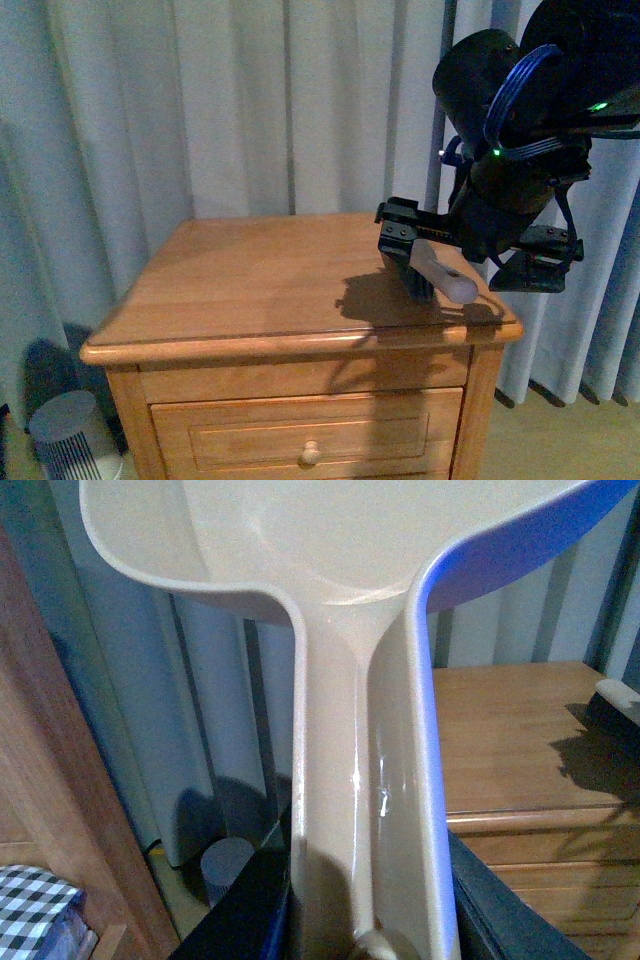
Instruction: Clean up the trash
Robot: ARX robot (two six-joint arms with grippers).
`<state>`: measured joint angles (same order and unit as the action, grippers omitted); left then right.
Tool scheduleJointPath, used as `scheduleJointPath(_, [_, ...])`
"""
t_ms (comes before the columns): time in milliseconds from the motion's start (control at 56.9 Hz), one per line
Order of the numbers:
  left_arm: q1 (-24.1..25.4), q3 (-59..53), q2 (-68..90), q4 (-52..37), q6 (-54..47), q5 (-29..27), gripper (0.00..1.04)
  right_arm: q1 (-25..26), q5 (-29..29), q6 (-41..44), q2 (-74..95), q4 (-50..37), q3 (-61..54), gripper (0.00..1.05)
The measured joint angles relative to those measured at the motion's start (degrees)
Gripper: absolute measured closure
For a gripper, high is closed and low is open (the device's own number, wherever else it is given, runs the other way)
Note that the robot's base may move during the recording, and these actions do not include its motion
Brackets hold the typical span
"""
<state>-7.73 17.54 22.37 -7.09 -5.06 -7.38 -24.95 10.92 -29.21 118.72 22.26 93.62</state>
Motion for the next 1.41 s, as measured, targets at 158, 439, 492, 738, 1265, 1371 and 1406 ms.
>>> scheduleJointPath(158, [0.00, 0.00, 0.00, 0.00, 0.00, 0.02, 0.78, -0.72, -0.04, -0.92, 1.36, 0.15, 0.22, 0.42])
scheduleJointPath(439, [0.00, 0.00, 0.00, 0.00, 0.00, 0.00, 0.78, -0.83, 0.00, -1.20, 1.68, -0.09, 0.09, 0.83])
scheduleJointPath(492, [0.00, 0.00, 0.00, 0.00, 0.00, 0.00, 0.78, -0.81, -0.17, -1.20, 1.68, -0.20, -0.09, 0.83])
scheduleJointPath(738, [0.00, 0.00, 0.00, 0.00, 0.00, 0.00, 0.78, -0.83, 4.46, 2.99, -1.88, -6.60, -5.07, 0.84])
scheduleJointPath(1265, [0.00, 0.00, 0.00, 0.00, 0.00, 0.02, 0.78, -0.55, 15.54, 20.33, -51.67, -30.18, -47.84, 0.84])
scheduleJointPath(1371, [0.00, 0.00, 0.00, 0.00, 0.00, 0.02, 0.78, -1.92, 17.07, 20.98, -64.63, -25.33, -56.11, 0.84])
scheduleJointPath(1406, [0.00, 0.00, 0.00, 0.00, 0.00, 0.02, 0.78, -2.45, 17.68, 21.07, -68.59, -23.43, -57.92, 0.84])
